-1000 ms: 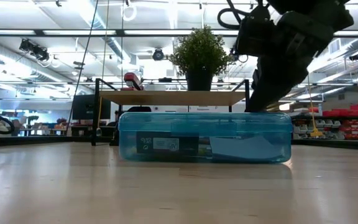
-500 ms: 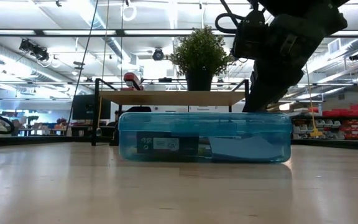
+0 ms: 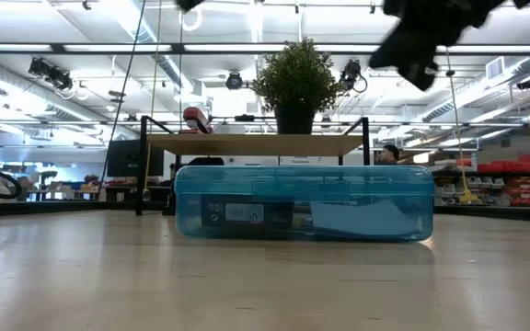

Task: Pack school essentials
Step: Return to Home Position

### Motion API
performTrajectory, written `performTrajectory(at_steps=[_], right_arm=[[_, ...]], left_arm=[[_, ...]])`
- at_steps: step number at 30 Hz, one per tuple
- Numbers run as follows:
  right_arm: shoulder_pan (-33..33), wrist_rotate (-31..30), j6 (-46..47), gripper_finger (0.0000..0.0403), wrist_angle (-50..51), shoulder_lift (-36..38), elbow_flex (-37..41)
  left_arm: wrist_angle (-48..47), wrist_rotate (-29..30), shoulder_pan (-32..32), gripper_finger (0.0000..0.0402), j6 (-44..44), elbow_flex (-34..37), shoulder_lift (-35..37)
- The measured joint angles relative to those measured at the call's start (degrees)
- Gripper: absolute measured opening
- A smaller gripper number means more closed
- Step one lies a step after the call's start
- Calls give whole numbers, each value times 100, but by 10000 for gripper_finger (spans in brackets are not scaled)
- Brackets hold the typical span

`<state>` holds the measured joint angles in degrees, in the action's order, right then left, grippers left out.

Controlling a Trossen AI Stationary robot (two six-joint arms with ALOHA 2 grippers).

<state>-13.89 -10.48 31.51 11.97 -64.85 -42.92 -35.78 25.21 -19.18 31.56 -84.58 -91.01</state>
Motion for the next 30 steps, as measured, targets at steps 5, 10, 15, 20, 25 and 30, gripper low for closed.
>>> performTrajectory(at_steps=[5, 10, 15, 20, 25, 30], right_arm=[[-79, -69, 757, 6, -57, 1245, 1123], [-408, -915, 1622, 6, -255, 2778, 2223], [-612, -1846, 1976, 6, -208, 4081, 2836], [-618, -2043, 1972, 6, -11, 4907, 3030], [-618, -2422, 1972, 6, 975, 5517, 2878], [-618, -2526, 1973, 6, 1808, 6263, 2634]], left_arm=[[1284, -60, -161, 2, 421, 1771, 1038], [2905, 10, -158, 1, 792, 3692, 2367], [4342, 11, 109, 1, 983, 5321, 3439], [5416, 65, 203, 1, 983, 6643, 4430], [6201, 252, 215, 0, 1030, 7782, 5474], [6018, 280, 211, 0, 1288, 8395, 6588]])
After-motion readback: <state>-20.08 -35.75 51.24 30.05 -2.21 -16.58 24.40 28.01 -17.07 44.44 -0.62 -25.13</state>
